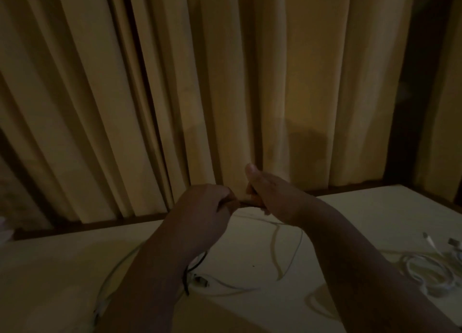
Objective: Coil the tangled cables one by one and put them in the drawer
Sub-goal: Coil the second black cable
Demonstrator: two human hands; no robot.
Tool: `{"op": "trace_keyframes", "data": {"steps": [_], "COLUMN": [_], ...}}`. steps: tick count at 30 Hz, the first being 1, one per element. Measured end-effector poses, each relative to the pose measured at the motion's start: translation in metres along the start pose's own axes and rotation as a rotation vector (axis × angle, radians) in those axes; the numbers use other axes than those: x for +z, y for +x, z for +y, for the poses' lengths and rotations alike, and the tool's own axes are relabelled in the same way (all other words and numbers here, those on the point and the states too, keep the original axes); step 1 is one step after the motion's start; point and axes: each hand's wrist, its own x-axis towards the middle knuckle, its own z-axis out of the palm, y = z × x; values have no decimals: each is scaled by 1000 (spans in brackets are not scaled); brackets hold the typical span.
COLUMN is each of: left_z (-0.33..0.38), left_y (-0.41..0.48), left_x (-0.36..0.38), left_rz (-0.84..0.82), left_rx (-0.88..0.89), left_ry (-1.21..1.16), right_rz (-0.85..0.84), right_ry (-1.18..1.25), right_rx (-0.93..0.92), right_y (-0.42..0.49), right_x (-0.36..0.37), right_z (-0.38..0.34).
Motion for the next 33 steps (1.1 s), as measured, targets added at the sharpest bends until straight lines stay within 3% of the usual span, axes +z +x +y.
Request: {"op": "trace_keyframes", "data": {"steps": [7,12,19,23,26,29,33], "left_z": [-8,-15,0,17,23,28,35], "left_y": [4,9,3,2,4,3,1], "left_x": [11,13,27,39,48,55,58], "left_rz": [133,274,302,345,248,127,53], "left_rx": [146,240,139,45,-118,-183,-190], "left_ry": [-29,-101,-519,-756,-906,-886,-757], "right_rz": [-170,-295,-408,-325,-203,-102,61], "right_ry": [-34,374,824,1211,1464,1602,1585], "right_rx": [132,126,63,-5,-109,-219,-292], "right_y": [-2,-4,-9,-10,-10,-9,-7], "right_x": [2,-9,-18,-23,-31,-32,-25], "right_z": [-3,-7,-21,-27,-23,-16,-15]}}
